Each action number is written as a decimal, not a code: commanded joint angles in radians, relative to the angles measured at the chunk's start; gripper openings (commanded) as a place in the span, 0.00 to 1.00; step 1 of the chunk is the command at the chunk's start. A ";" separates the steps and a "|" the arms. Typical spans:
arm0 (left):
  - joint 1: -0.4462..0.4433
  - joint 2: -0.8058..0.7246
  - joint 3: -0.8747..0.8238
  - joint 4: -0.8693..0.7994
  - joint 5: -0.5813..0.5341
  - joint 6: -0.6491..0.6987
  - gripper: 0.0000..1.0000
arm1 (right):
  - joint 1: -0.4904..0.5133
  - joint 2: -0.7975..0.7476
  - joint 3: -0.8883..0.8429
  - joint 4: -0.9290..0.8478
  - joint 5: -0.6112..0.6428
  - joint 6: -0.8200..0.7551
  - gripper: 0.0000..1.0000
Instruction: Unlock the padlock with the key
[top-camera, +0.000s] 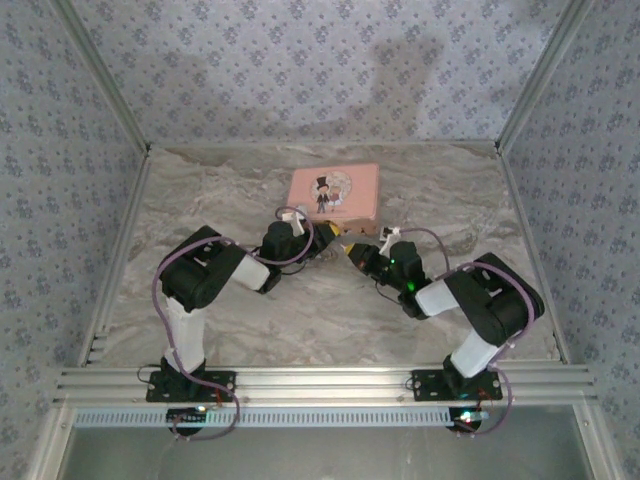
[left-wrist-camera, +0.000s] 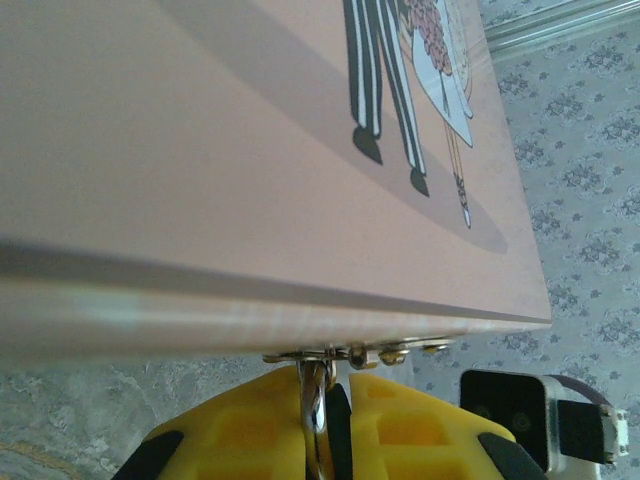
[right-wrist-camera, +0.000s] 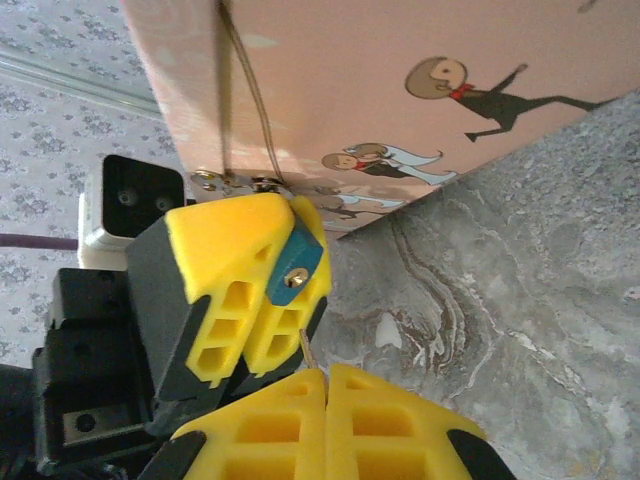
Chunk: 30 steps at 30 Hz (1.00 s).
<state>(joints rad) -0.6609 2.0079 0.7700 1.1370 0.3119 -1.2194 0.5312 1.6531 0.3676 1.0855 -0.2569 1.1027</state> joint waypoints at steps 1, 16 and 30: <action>-0.010 -0.006 -0.001 -0.036 0.010 -0.095 0.04 | 0.008 0.026 0.024 0.071 0.025 0.025 0.00; -0.015 0.010 -0.005 0.003 -0.005 -0.121 0.04 | 0.021 0.039 0.023 0.112 0.041 0.030 0.00; -0.025 0.024 -0.006 0.020 -0.005 -0.132 0.04 | 0.014 0.040 0.034 0.100 0.063 0.031 0.00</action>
<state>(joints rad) -0.6701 2.0083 0.7700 1.1629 0.2821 -1.2701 0.5438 1.6783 0.3847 1.1641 -0.2195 1.1229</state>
